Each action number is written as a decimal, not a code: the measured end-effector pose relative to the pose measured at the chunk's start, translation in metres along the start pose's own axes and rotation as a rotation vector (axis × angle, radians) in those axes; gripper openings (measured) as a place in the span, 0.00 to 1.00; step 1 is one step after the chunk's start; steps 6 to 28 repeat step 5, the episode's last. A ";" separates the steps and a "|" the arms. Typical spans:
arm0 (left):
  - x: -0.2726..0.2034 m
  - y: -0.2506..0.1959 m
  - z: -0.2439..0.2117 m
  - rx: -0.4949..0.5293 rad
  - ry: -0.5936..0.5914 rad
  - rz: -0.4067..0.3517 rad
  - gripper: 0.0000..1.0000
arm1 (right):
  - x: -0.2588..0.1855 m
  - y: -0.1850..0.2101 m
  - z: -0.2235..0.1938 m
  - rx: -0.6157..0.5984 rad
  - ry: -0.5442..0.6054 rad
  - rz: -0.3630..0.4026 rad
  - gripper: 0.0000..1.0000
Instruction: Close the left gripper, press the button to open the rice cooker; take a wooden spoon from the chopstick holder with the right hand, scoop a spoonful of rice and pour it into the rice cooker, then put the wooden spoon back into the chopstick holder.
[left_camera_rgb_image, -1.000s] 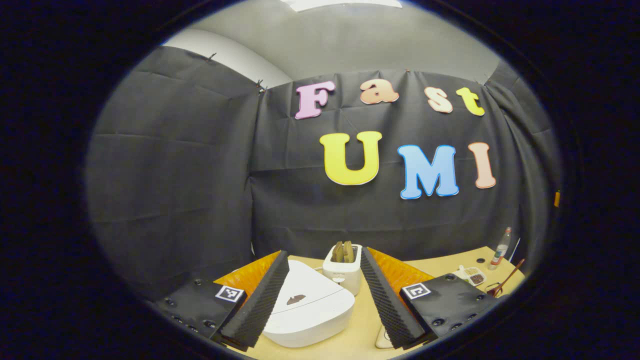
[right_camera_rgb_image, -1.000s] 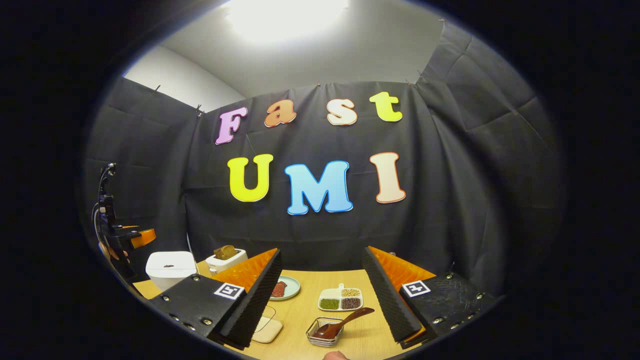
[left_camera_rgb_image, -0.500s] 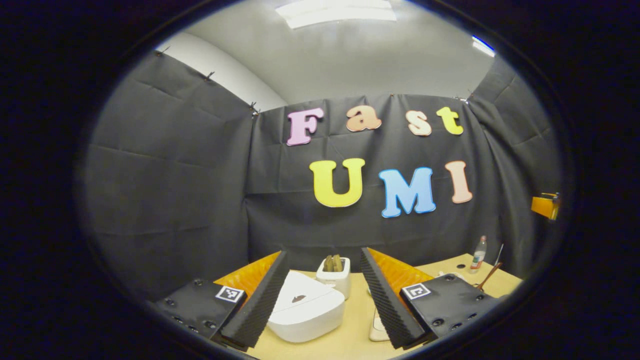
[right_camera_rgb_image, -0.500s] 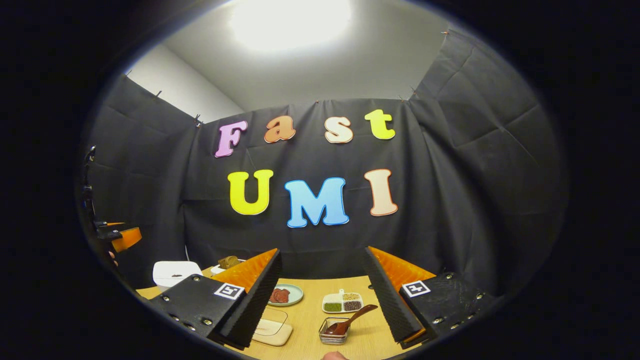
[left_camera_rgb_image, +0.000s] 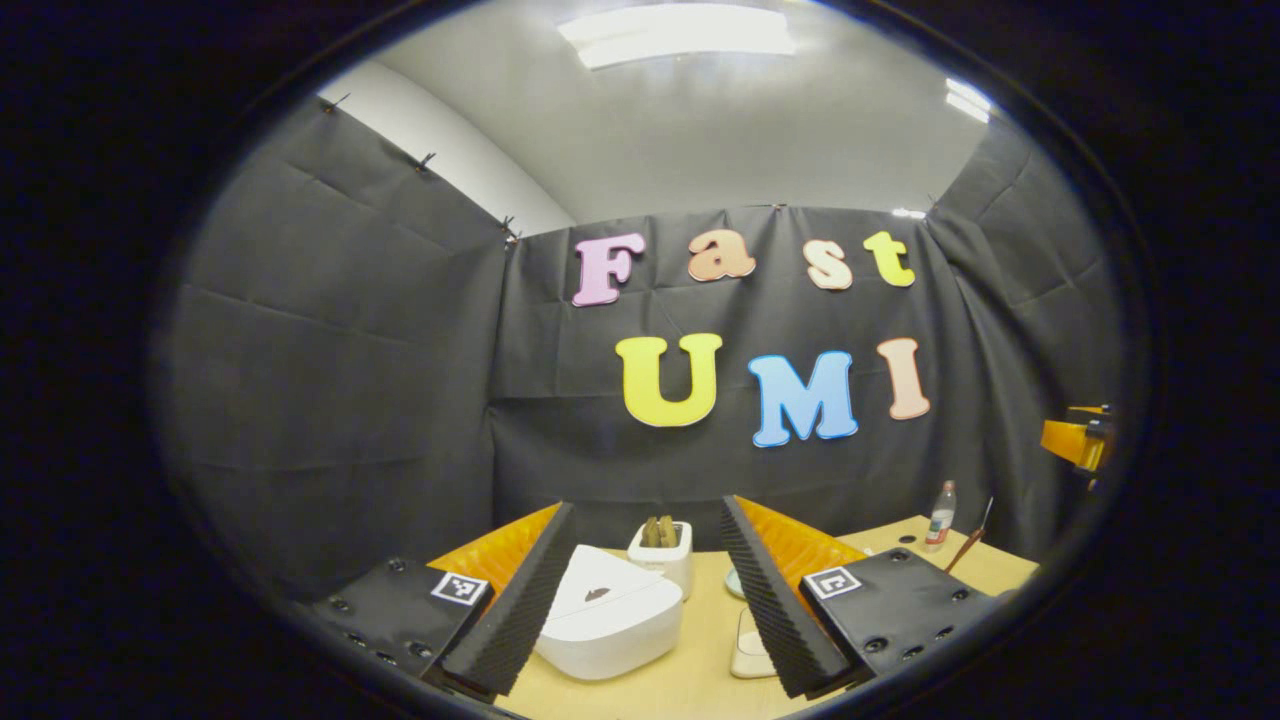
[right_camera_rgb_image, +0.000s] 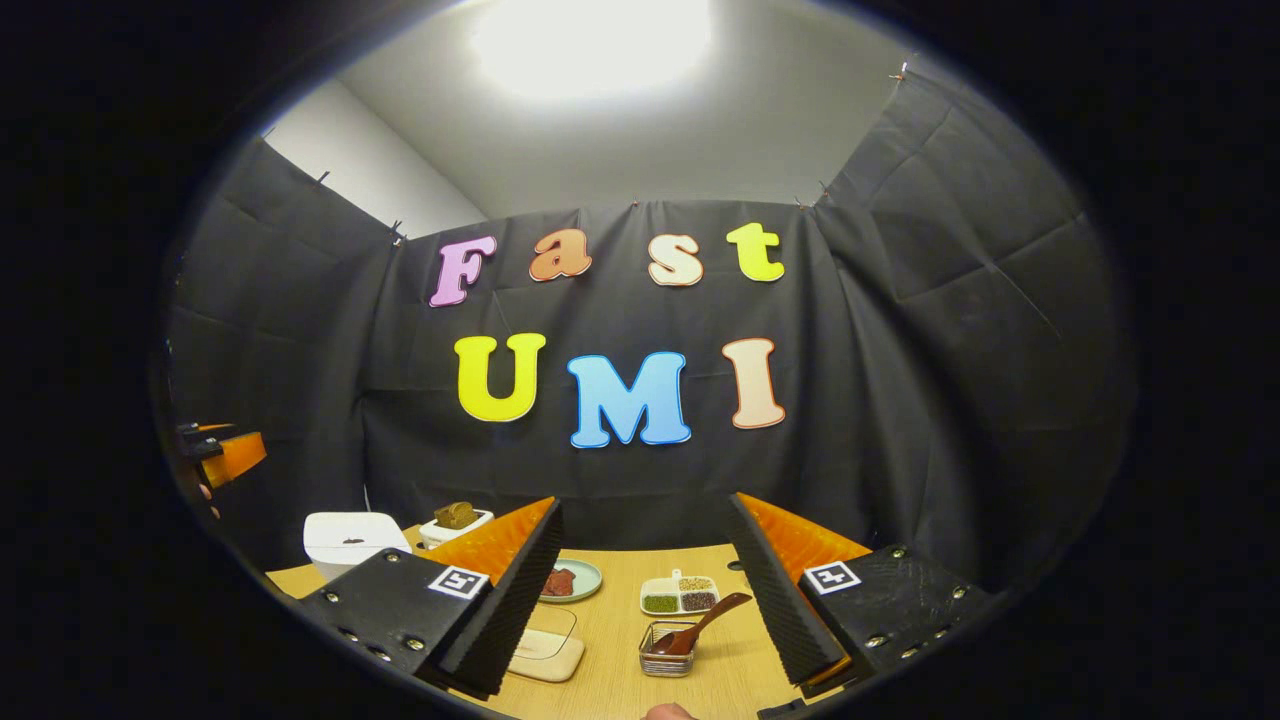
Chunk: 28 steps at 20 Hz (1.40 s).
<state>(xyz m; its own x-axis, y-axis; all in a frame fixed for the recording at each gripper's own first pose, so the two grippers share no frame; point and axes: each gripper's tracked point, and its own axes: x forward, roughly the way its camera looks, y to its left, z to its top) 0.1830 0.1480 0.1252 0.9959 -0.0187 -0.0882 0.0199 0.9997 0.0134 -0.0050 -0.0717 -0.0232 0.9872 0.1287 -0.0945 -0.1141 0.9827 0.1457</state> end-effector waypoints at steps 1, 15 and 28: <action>-0.001 -0.001 0.002 -0.009 -0.003 -0.002 0.99 | -0.002 0.001 0.001 -0.007 -0.005 -0.002 0.99; -0.004 0.001 0.005 -0.010 -0.012 0.000 0.99 | -0.006 0.009 0.007 -0.025 -0.019 0.007 0.99; -0.004 0.001 0.005 -0.010 -0.012 0.000 0.99 | -0.006 0.009 0.007 -0.025 -0.019 0.007 0.99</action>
